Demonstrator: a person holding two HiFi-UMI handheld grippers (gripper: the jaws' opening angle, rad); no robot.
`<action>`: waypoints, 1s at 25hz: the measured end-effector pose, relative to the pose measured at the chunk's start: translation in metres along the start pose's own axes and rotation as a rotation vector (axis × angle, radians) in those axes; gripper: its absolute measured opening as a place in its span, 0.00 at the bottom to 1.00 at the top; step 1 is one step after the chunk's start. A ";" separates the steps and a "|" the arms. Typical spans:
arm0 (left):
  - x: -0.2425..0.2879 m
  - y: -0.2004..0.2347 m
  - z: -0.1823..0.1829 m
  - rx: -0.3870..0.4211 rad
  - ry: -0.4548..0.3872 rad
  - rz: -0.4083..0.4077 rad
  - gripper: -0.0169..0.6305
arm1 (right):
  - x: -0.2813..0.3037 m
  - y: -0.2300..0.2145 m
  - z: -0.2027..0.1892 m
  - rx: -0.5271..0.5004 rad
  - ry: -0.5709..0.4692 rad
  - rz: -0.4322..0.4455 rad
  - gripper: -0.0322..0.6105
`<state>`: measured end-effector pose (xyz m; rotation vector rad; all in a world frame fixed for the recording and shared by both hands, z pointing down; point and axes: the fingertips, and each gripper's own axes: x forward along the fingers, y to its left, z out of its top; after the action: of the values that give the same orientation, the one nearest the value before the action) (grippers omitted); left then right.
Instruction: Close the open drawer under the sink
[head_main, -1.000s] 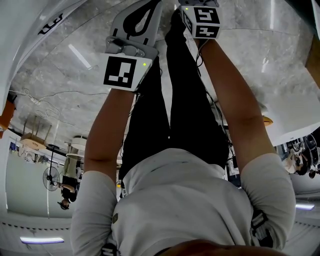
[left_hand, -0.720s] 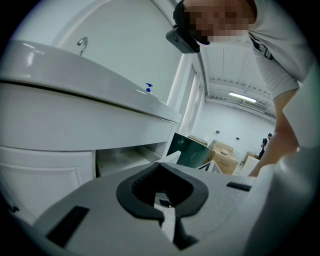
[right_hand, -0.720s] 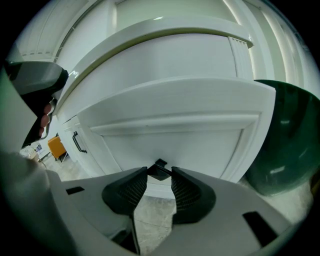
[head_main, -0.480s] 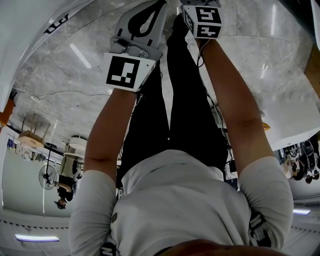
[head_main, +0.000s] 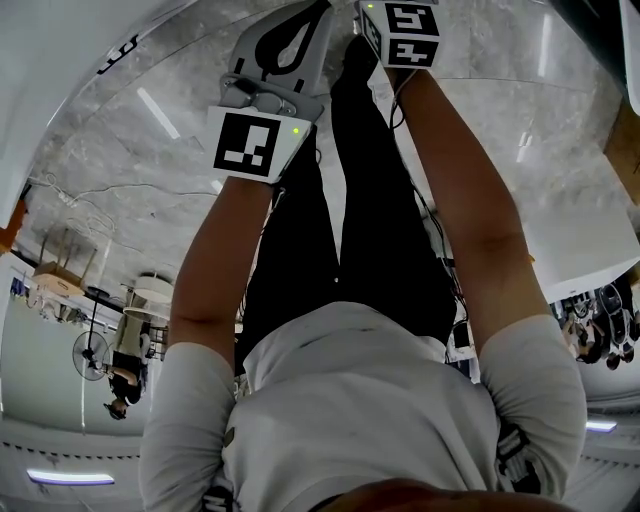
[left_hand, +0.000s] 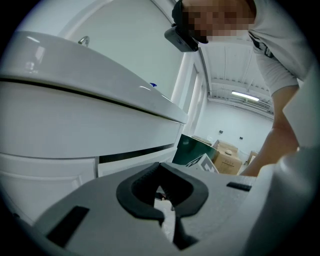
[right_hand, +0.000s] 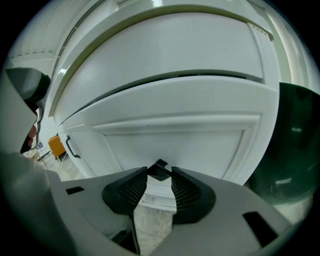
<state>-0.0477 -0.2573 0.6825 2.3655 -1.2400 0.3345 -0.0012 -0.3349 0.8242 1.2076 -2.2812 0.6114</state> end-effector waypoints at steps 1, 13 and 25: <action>0.000 0.001 0.001 0.001 -0.002 0.002 0.04 | 0.002 0.000 0.002 -0.004 -0.004 0.004 0.32; 0.002 -0.003 0.001 0.002 0.007 0.011 0.04 | 0.013 -0.002 0.026 -0.052 -0.028 0.024 0.33; -0.026 -0.012 0.045 0.038 -0.022 0.040 0.04 | -0.029 -0.019 0.041 -0.035 -0.005 0.049 0.44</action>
<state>-0.0525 -0.2545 0.6294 2.3855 -1.3028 0.3492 0.0205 -0.3502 0.7772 1.1410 -2.3221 0.5846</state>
